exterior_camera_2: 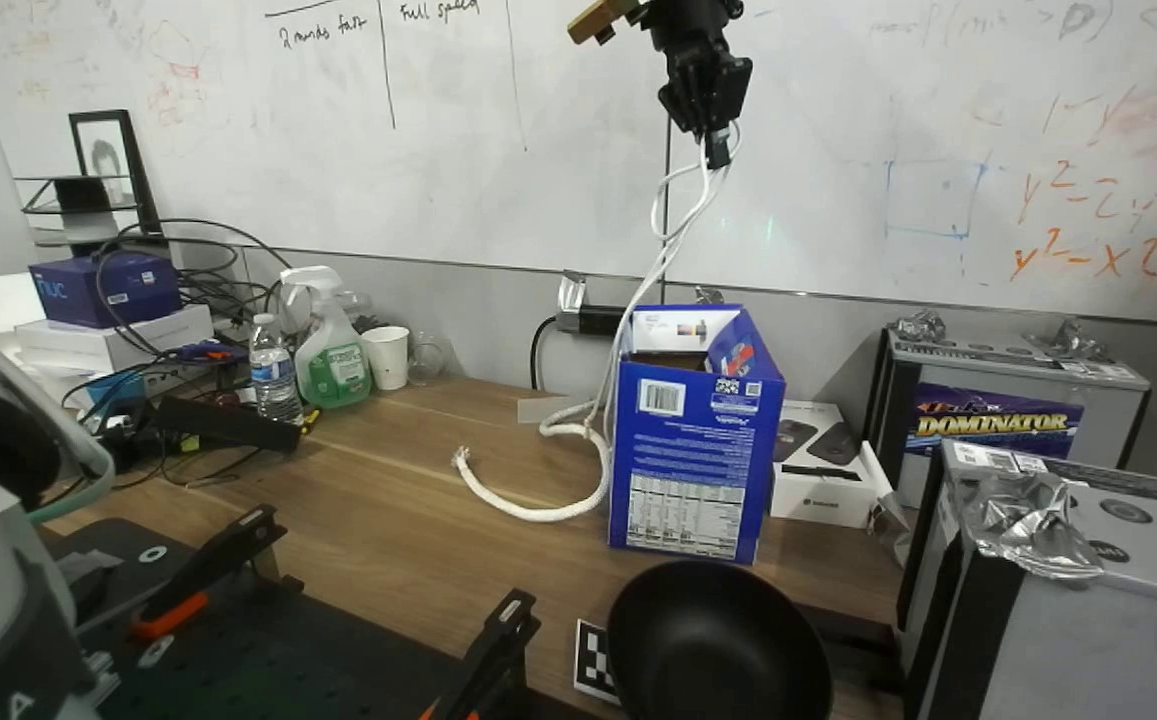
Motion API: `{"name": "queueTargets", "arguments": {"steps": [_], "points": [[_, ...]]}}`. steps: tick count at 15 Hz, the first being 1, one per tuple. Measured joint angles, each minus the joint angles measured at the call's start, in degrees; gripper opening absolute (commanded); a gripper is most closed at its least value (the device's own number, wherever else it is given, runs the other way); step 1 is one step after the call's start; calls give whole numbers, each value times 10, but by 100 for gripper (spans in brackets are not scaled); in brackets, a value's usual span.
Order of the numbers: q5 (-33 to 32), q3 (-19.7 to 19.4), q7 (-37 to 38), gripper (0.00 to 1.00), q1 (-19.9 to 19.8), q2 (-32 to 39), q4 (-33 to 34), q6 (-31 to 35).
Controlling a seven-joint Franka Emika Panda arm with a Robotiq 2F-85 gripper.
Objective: Put the string in blue box
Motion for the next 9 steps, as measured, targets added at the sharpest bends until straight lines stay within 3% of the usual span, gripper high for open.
{"name": "queueTargets", "arguments": {"steps": [9], "points": [[47, -1, -97, 5, -31, 110, 28, 7]]}}
